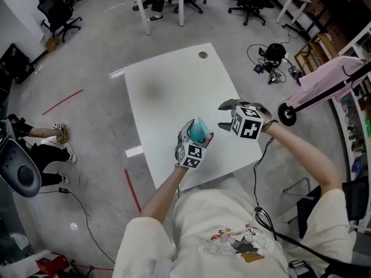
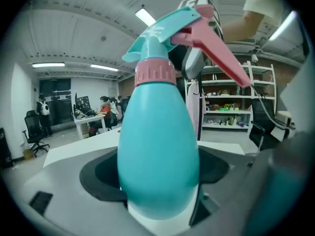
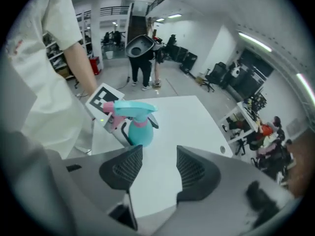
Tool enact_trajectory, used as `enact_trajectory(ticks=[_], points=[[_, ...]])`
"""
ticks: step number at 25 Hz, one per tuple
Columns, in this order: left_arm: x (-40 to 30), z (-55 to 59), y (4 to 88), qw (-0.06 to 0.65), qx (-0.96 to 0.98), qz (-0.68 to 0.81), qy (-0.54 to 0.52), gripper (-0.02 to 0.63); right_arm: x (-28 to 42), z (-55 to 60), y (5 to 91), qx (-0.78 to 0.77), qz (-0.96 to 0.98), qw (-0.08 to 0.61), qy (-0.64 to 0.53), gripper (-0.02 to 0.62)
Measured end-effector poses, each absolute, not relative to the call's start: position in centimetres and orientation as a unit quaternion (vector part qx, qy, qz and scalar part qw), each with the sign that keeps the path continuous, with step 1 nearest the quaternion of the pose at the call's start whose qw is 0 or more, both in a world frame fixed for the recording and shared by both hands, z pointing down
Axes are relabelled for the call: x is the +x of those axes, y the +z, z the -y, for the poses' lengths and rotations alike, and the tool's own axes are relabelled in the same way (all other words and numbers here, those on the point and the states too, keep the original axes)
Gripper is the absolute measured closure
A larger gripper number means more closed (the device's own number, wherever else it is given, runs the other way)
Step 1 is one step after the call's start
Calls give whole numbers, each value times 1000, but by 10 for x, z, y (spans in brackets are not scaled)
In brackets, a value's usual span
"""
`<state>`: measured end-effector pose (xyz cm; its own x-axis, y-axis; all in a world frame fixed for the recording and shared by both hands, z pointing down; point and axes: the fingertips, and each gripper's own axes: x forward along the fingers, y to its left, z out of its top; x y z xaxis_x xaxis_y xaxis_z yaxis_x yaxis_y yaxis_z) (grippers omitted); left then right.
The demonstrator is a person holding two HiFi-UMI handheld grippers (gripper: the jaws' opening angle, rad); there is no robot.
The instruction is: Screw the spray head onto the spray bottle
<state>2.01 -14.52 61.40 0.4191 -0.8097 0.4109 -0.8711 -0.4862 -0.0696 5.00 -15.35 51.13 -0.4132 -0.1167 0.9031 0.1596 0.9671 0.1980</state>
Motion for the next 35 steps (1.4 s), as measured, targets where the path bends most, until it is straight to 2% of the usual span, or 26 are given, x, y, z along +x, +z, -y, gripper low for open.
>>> enact_trajectory(ticks=[4, 9, 18, 23, 26, 30, 34, 35], points=[[25, 153, 643, 83, 832, 522, 167, 192, 42, 136, 561, 81, 862, 498, -43, 379], [20, 166, 682, 85, 827, 519, 198, 192, 43, 116, 606, 152, 866, 473, 61, 380], [16, 170, 710, 108, 833, 501, 211, 192, 66, 133, 659, 206, 842, 489, 99, 380], [18, 169, 719, 144, 839, 479, 214, 190, 65, 126, 667, 211, 840, 486, 116, 380], [22, 159, 721, 153, 847, 456, 228, 145, 64, 123, 669, 214, 840, 482, 129, 380], [6, 132, 724, 190, 836, 461, 229, 130, 65, 120, 669, 219, 843, 469, 146, 380], [-19, 88, 685, 218, 803, 519, 193, 134, 70, 106, 667, 225, 854, 448, 139, 381], [-24, 78, 671, 222, 792, 537, 187, 162, 73, 106, 663, 236, 857, 437, 135, 398]])
